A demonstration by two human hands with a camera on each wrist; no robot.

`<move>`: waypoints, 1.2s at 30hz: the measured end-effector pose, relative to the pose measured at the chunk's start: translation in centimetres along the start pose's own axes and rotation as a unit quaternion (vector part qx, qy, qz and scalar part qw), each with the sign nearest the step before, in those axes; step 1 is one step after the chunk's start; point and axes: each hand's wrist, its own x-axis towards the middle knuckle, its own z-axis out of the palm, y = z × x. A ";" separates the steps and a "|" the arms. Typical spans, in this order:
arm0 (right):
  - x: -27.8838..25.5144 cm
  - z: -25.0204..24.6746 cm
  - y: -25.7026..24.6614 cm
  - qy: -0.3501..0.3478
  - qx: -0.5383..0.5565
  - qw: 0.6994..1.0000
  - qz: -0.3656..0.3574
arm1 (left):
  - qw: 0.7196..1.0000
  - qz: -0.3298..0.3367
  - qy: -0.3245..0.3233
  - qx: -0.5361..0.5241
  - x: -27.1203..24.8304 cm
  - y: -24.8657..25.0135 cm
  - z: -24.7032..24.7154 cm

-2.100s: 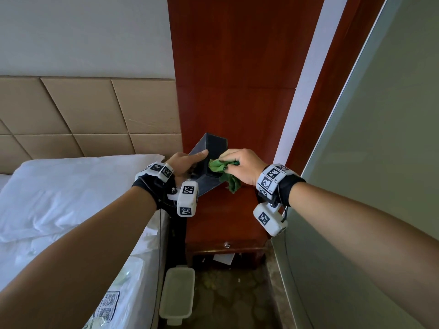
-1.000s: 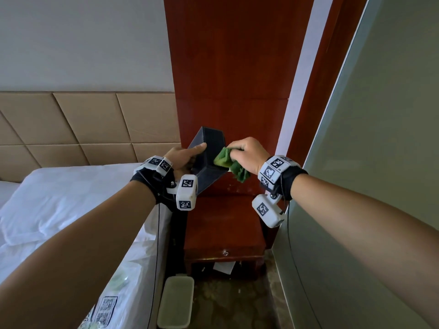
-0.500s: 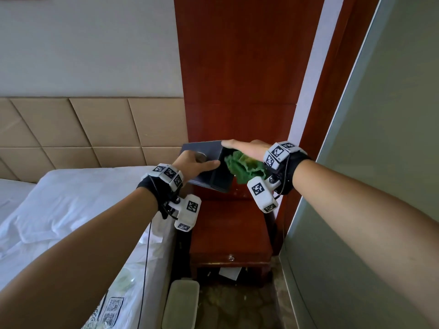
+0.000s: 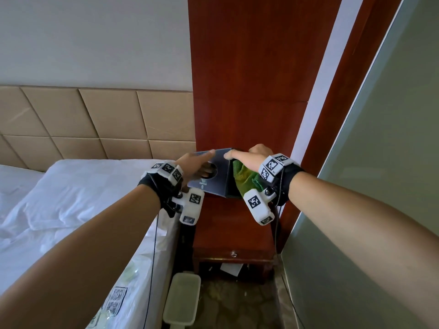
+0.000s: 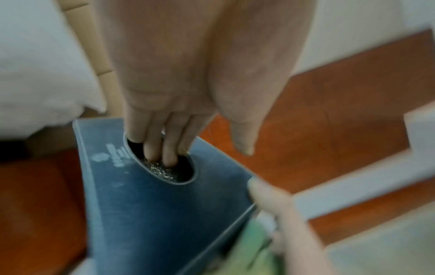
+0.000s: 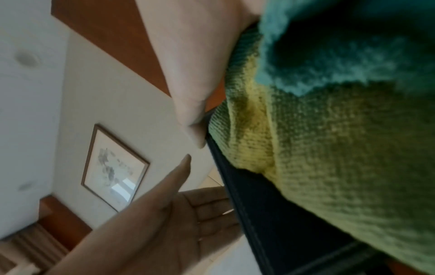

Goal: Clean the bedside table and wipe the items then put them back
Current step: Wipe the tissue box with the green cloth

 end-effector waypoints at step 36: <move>2.9 2.9 -1.2 -0.170 -0.103 0.978 -0.063 | 0.977 -0.101 0.048 -0.182 6.9 -4.7 -7.0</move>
